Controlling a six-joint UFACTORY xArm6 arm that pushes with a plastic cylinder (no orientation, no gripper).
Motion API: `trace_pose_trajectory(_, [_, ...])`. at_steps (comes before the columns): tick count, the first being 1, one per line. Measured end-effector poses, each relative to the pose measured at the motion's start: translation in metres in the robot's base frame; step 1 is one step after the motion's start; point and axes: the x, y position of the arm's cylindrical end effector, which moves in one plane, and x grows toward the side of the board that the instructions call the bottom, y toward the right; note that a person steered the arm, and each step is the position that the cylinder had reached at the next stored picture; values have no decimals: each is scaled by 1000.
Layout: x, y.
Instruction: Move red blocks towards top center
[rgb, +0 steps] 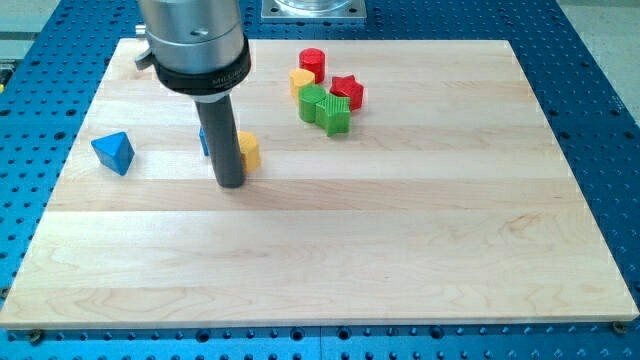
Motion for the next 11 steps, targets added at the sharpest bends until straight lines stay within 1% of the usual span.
trace_pose_trajectory(1, [-8,-15])
trace_pose_trajectory(2, [-50,60])
trace_pose_trajectory(3, [-78,78])
trace_pose_trajectory(4, [-18,95])
trace_pose_trajectory(5, [-35,170])
trace_pose_trajectory(6, [-91,170])
trace_pose_trajectory(7, [-113,163])
trace_pose_trajectory(8, [-137,138])
trace_pose_trajectory(9, [-174,125])
trace_pose_trajectory(10, [-186,137])
trace_pose_trajectory(11, [-198,123])
